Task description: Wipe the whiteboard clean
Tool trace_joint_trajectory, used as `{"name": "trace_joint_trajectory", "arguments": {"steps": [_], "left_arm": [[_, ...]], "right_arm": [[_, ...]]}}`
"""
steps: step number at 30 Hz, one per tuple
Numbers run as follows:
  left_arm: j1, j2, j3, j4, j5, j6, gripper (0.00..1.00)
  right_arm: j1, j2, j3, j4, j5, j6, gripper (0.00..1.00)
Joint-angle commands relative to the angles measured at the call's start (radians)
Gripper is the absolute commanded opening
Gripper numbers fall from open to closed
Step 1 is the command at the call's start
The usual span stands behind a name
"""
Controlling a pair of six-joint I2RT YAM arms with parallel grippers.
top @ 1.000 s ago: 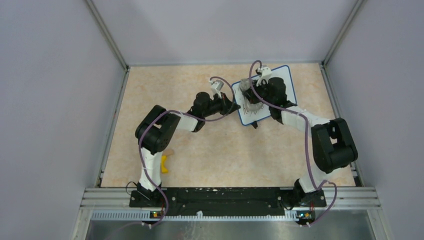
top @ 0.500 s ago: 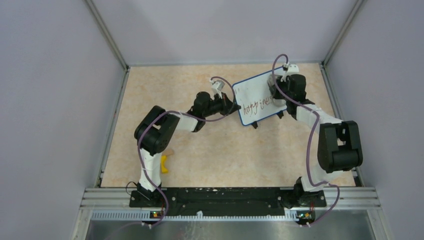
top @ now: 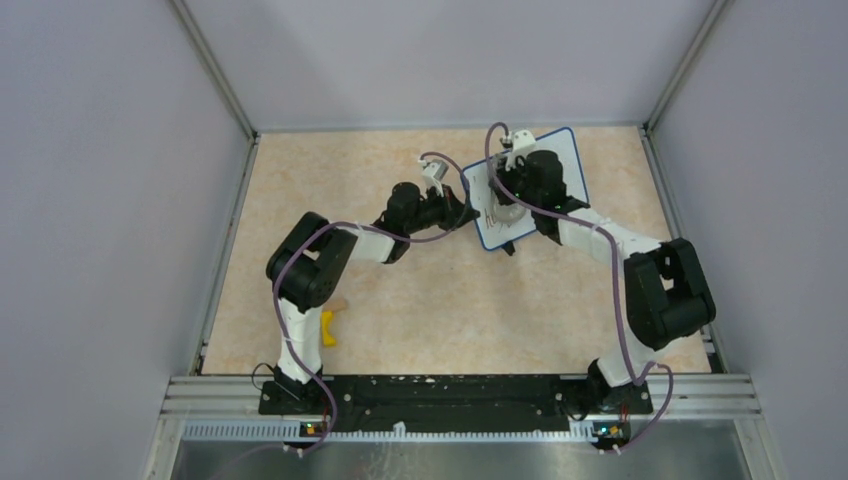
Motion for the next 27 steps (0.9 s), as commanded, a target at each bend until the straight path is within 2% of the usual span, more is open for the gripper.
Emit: {"name": "trace_joint_trajectory", "arguments": {"steps": [1, 5, 9, 13, 16, 21, 27], "left_arm": [[-0.014, -0.014, -0.008, -0.062, 0.002, 0.111, 0.0], [-0.015, -0.013, -0.008, -0.061, 0.004, 0.113, 0.0], [-0.016, -0.016, -0.012, -0.062, 0.002, 0.117, 0.0], [-0.018, -0.017, -0.012, -0.063, -0.002, 0.122, 0.0], [-0.018, -0.014, -0.007, -0.064, 0.0, 0.12, 0.0], [-0.018, -0.014, -0.009, -0.067, -0.002, 0.123, 0.0], [-0.018, -0.02, -0.017, -0.071, -0.012, 0.13, 0.0]], "right_arm": [[0.071, 0.037, 0.056, 0.02, -0.202, -0.011, 0.0], [0.086, 0.075, 0.085, 0.028, -0.341, -0.01, 0.0], [0.092, 0.112, 0.126, -0.017, -0.368, -0.038, 0.0], [0.099, 0.134, 0.163, -0.029, -0.462, -0.039, 0.0], [0.109, 0.146, 0.184, -0.042, -0.451, -0.042, 0.0], [0.109, 0.122, 0.167, 0.02, -0.239, 0.05, 0.0], [0.101, 0.1, 0.175, 0.006, 0.05, 0.165, 0.0]]}}
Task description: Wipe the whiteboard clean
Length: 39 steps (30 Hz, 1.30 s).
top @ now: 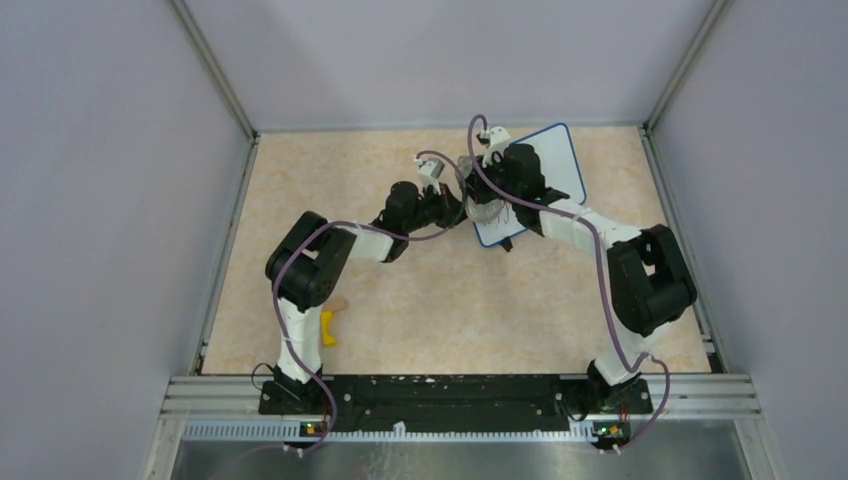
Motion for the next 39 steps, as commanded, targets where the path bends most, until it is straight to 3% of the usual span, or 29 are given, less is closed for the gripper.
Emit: {"name": "trace_joint_trajectory", "arguments": {"steps": [1, 7, 23, 30, 39], "left_arm": [[-0.027, -0.02, -0.019, -0.057, 0.025, 0.128, 0.0], [-0.027, -0.024, -0.024, -0.057, 0.025, 0.13, 0.0], [-0.027, -0.023, -0.032, -0.05, 0.033, 0.129, 0.0], [-0.026, -0.019, -0.028, -0.051, 0.037, 0.125, 0.0], [-0.026, -0.026, -0.025, -0.064, 0.036, 0.128, 0.0]], "right_arm": [[0.001, -0.014, 0.035, 0.029, 0.257, 0.106, 0.0], [-0.086, -0.03, -0.018, 0.002, 0.288, 0.154, 0.0], [-0.459, -0.082, -0.199, -0.039, 0.213, 0.199, 0.0], [-0.42, -0.113, -0.206, 0.015, 0.088, 0.18, 0.0], [-0.123, -0.157, -0.161, 0.096, 0.045, 0.095, 0.0]]}}
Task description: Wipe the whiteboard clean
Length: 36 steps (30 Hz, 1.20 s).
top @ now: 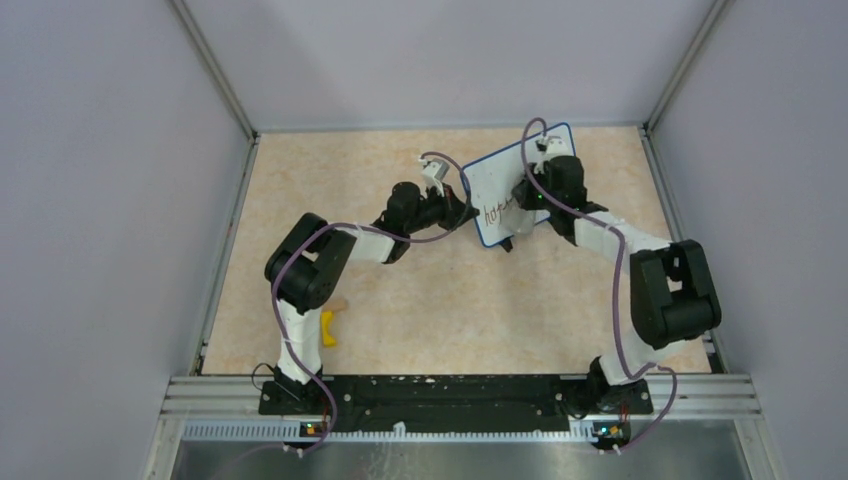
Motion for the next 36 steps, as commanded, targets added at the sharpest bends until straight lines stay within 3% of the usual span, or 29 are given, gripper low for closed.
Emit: {"name": "trace_joint_trajectory", "arguments": {"steps": [1, 6, 11, 16, 23, 30, 36], "left_arm": [[-0.013, -0.011, -0.023, -0.074, 0.018, 0.08, 0.0], [-0.014, -0.012, -0.023, -0.075, 0.019, 0.077, 0.0], [-0.014, -0.02, -0.028, -0.081, 0.016, 0.084, 0.0], [-0.014, -0.024, -0.034, -0.078, 0.01, 0.084, 0.0], [-0.014, -0.031, -0.04, -0.076, 0.009, 0.092, 0.0], [-0.014, -0.025, -0.045, -0.069, 0.014, 0.088, 0.0], [-0.016, -0.021, -0.041, -0.069, 0.018, 0.087, 0.0]], "right_arm": [[0.153, -0.042, 0.06, 0.115, -0.117, -0.046, 0.0], [0.236, 0.025, 0.163, 0.117, -0.196, -0.041, 0.0], [0.239, 0.054, 0.224, 0.152, -0.225, 0.022, 0.0], [0.236, 0.089, 0.277, 0.055, -0.089, 0.053, 0.0], [0.189, 0.098, 0.162, 0.014, -0.014, 0.095, 0.0], [0.056, 0.076, 0.07, 0.006, -0.04, 0.165, 0.0], [0.087, 0.052, 0.096, 0.047, -0.118, 0.147, 0.0]]}}
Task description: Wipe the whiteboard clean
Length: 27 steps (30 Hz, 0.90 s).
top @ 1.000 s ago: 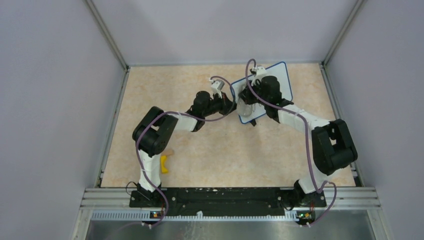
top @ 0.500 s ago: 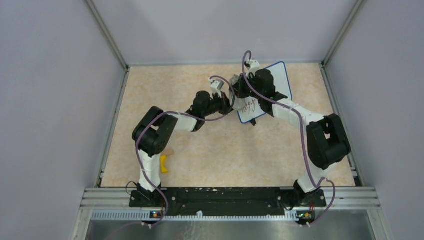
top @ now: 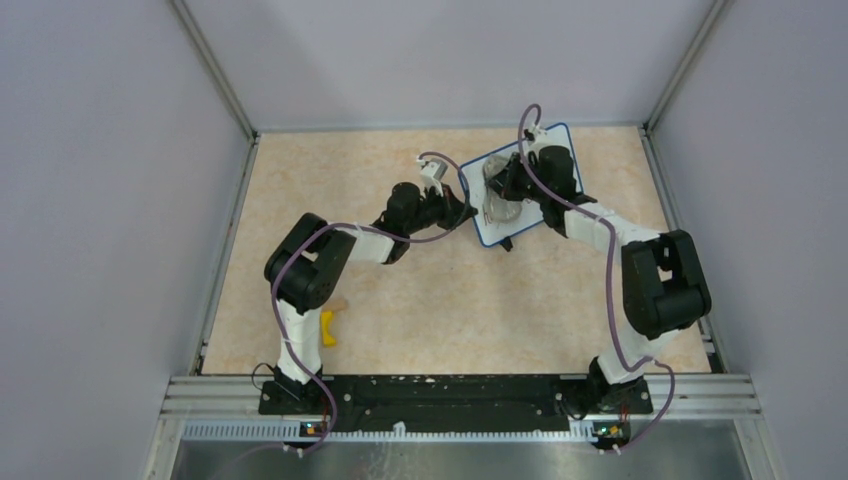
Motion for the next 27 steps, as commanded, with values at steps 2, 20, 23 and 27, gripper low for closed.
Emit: {"name": "trace_joint_trajectory", "arguments": {"steps": [2, 20, 23, 27], "left_arm": [[-0.015, -0.016, -0.032, -0.065, 0.055, 0.089, 0.0], [-0.015, -0.027, -0.028, -0.081, 0.048, 0.105, 0.0], [-0.015, -0.027, -0.031, -0.081, 0.047, 0.107, 0.0], [-0.015, -0.032, -0.035, -0.078, 0.046, 0.108, 0.0]], "right_arm": [[0.051, 0.0, 0.038, -0.032, 0.06, -0.036, 0.0], [0.136, 0.043, -0.039, -0.058, 0.036, -0.136, 0.0], [0.107, 0.057, -0.064, -0.078, 0.006, -0.142, 0.0], [0.034, 0.064, -0.113, -0.074, -0.045, -0.119, 0.0]]}}
